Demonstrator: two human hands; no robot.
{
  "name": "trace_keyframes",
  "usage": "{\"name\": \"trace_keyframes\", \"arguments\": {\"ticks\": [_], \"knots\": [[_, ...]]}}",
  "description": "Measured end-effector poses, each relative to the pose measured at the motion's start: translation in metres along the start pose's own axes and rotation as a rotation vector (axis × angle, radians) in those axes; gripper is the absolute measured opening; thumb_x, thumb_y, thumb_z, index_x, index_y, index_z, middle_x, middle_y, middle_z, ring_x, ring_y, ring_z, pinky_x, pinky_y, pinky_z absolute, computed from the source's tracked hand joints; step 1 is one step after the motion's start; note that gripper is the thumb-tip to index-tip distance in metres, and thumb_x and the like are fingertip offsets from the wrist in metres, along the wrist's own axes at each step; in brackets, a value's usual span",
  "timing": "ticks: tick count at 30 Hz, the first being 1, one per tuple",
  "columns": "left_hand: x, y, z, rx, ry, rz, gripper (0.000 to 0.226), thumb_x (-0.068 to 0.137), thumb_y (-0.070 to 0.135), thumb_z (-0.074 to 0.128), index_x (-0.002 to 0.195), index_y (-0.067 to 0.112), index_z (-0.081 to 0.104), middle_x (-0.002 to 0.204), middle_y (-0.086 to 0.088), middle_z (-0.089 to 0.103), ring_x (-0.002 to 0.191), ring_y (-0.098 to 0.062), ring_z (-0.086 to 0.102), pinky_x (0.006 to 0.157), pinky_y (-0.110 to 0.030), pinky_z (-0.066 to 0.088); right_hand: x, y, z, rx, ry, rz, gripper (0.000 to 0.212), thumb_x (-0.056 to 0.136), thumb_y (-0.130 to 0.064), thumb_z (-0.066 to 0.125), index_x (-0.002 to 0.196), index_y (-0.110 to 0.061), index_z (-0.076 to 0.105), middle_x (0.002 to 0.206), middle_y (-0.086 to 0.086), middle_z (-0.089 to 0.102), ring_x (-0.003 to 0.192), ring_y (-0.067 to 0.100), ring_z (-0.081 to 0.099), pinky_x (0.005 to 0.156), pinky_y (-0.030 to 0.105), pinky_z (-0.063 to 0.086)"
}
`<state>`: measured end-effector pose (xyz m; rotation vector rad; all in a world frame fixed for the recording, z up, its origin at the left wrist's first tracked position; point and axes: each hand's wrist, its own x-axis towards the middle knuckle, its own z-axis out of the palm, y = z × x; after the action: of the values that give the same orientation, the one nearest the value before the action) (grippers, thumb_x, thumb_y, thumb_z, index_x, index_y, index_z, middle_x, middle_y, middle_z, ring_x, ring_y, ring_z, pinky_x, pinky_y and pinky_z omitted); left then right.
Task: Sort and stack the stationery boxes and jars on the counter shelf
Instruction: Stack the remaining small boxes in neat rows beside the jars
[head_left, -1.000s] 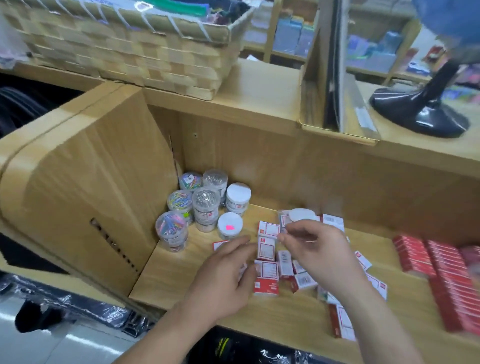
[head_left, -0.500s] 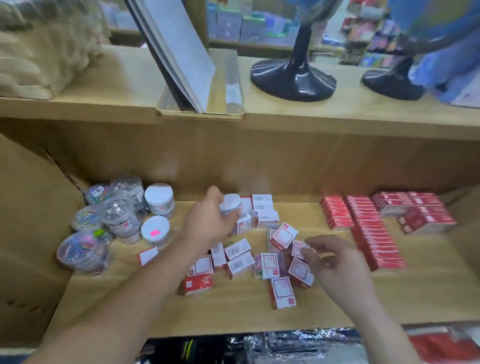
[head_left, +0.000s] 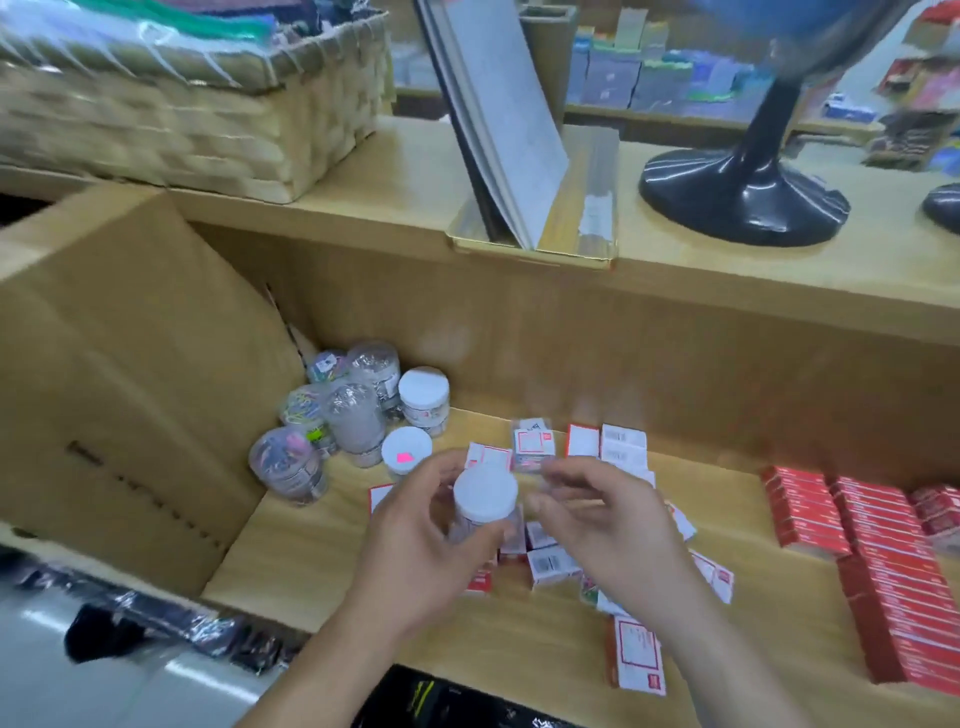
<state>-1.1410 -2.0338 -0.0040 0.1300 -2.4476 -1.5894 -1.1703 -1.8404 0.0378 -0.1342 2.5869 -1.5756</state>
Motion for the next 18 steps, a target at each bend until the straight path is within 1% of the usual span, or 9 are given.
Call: {"name": "trace_keyframes", "arguments": {"ticks": [1,3,5,6,9,12,14,16,18], "knots": [[-0.005,-0.002,-0.006,-0.022,0.022,-0.007,0.061,0.066,0.040,0.089,0.116,0.057,0.059,0.109,0.024,0.069,0.096,-0.007,0.067,0.078,-0.036,0.059,0.005,-0.010,0.011,0.019,-0.062,0.014,0.025,0.080,-0.024,0.083,0.101,-0.030,0.072,0.094,-0.019,0.072,0.090,-0.009,0.066,0.078,0.013,0.053],[-0.014,-0.011,-0.018,-0.014,0.066,-0.021,0.057,0.068,0.047,0.080,0.121,0.054,0.060,0.112,0.016,0.069,0.098,-0.007,0.066,0.084,-0.041,0.059,0.014,-0.029,0.036,0.020,-0.172,0.017,0.023,0.077,-0.028,0.085,0.094,-0.032,0.071,0.090,-0.019,0.073,0.086,-0.009,0.066,0.077,0.014,0.054],[-0.018,-0.020,-0.029,-0.001,0.111,-0.028,0.058,0.074,0.043,0.076,0.129,0.050,0.059,0.116,0.012,0.067,0.105,-0.009,0.067,0.088,-0.039,0.059,0.019,-0.045,0.057,0.005,-0.235,0.000,0.022,0.074,-0.025,0.086,0.081,-0.036,0.069,0.083,-0.030,0.070,0.080,-0.011,0.065,0.071,0.010,0.052],[-0.018,-0.024,-0.035,-0.003,0.134,-0.032,0.059,0.075,0.040,0.075,0.131,0.049,0.059,0.117,0.012,0.066,0.107,-0.012,0.067,0.089,-0.037,0.059,0.021,-0.052,0.066,-0.002,-0.245,-0.005,0.023,0.072,-0.025,0.087,0.078,-0.037,0.068,0.082,-0.031,0.070,0.080,-0.009,0.066,0.070,0.011,0.052],[-0.011,-0.026,-0.052,0.073,0.204,0.015,0.057,0.075,0.034,0.068,0.131,0.043,0.060,0.112,0.020,0.061,0.106,-0.011,0.066,0.089,-0.024,0.055,0.030,-0.065,0.093,-0.050,-0.191,-0.006,0.026,0.068,-0.035,0.086,0.085,-0.038,0.068,0.091,-0.016,0.073,0.088,0.001,0.067,0.077,0.025,0.056],[-0.001,-0.032,-0.067,0.066,0.133,0.043,0.058,0.087,0.021,0.070,0.140,0.036,0.054,0.128,0.023,0.061,0.120,-0.010,0.061,0.100,-0.033,0.052,0.048,-0.072,0.110,-0.126,-0.092,0.022,0.036,0.072,-0.039,0.083,0.104,-0.035,0.068,0.099,-0.015,0.072,0.094,0.004,0.067,0.084,0.032,0.056],[0.002,-0.043,-0.078,0.068,0.090,0.044,0.056,0.091,0.018,0.070,0.140,0.037,0.052,0.134,0.023,0.060,0.127,-0.007,0.057,0.102,-0.031,0.050,0.062,-0.072,0.118,-0.164,-0.067,0.043,0.054,0.072,-0.041,0.083,0.121,-0.030,0.065,0.111,-0.014,0.070,0.102,0.009,0.066,0.090,0.036,0.055],[-0.001,-0.057,-0.087,0.134,0.104,0.024,0.046,0.091,0.026,0.068,0.135,0.035,0.057,0.130,0.027,0.058,0.123,0.000,0.056,0.097,-0.026,0.050,0.072,-0.068,0.126,-0.234,-0.050,0.054,0.065,0.071,-0.038,0.084,0.130,-0.028,0.059,0.116,-0.010,0.067,0.106,0.014,0.064,0.092,0.037,0.053],[-0.007,-0.070,-0.093,0.166,0.104,-0.021,0.040,0.088,0.038,0.065,0.128,0.031,0.061,0.125,0.026,0.058,0.116,0.001,0.057,0.092,-0.022,0.049,0.077,-0.063,0.134,-0.257,-0.032,0.053,0.065,0.070,-0.033,0.085,0.129,-0.027,0.058,0.112,-0.008,0.066,0.104,0.016,0.063,0.088,0.034,0.051]]}}
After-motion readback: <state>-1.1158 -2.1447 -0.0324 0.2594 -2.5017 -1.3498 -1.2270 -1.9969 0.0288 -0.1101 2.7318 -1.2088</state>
